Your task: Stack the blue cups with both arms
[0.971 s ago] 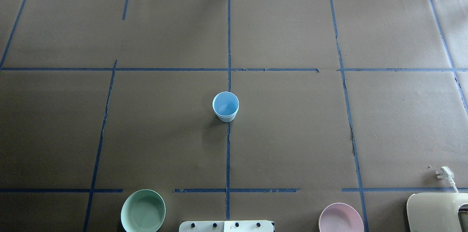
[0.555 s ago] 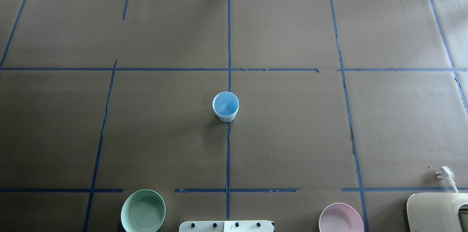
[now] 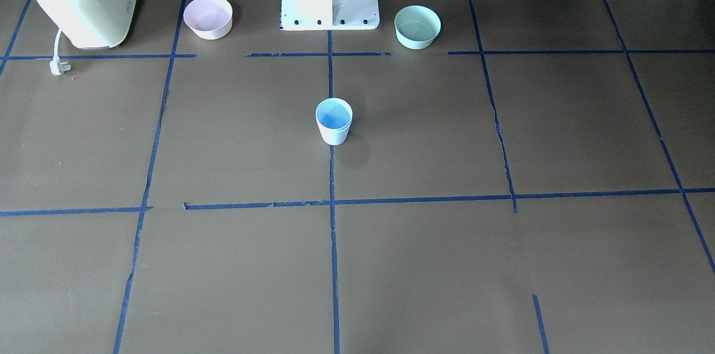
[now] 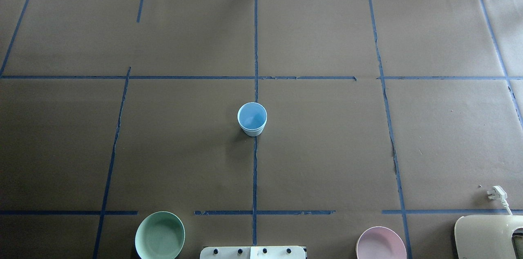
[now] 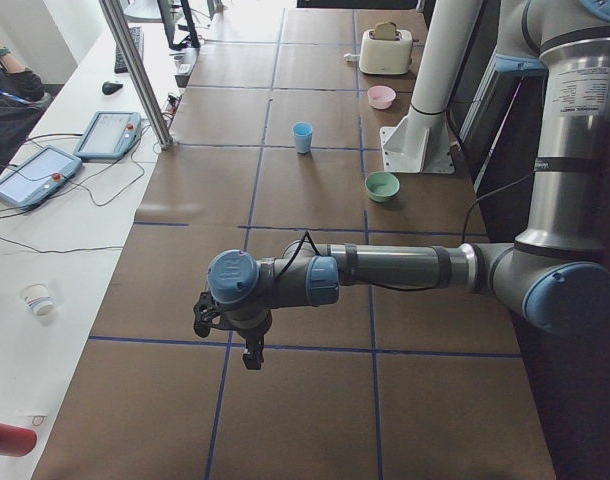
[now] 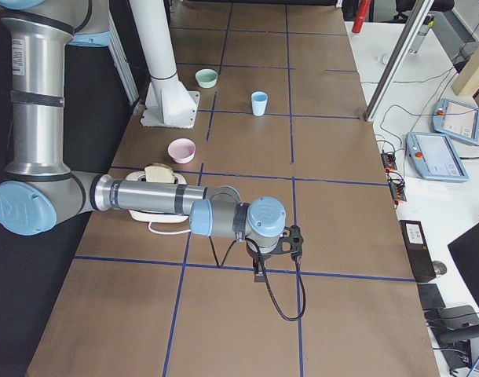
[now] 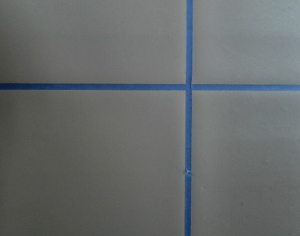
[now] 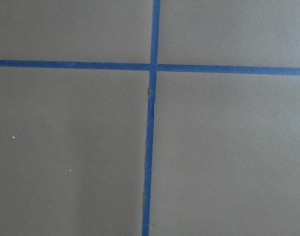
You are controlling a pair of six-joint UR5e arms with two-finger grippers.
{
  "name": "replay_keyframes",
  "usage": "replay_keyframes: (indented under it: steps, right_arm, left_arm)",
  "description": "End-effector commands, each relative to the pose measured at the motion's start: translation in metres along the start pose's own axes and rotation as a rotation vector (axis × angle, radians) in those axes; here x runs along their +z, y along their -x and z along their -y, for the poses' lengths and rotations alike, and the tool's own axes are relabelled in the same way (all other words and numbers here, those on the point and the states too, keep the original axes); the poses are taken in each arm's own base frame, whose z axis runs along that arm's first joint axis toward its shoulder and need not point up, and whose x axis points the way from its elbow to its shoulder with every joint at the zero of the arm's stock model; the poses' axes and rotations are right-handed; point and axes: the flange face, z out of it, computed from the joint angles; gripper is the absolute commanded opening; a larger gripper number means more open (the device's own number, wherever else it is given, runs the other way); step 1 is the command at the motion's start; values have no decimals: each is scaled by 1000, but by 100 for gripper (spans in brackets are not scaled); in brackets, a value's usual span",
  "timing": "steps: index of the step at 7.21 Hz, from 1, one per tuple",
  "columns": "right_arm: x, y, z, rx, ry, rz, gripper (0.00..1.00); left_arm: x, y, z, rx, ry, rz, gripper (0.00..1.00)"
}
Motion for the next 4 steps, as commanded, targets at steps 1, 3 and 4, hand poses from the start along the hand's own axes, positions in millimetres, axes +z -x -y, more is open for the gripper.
replay_keyframes:
  steps: [1, 3, 4]
  right_arm:
    - [0, 0, 0, 0, 1, 0, 100]
    - [0, 0, 1, 0, 0, 0, 100]
    - [0, 1, 1, -1, -1, 0, 100]
  left_arm:
    - [0, 0, 0, -1, 1, 0, 100]
    - [0, -1, 1, 1, 1, 0, 100]
    - [-1, -2, 2, 3, -1, 2, 100]
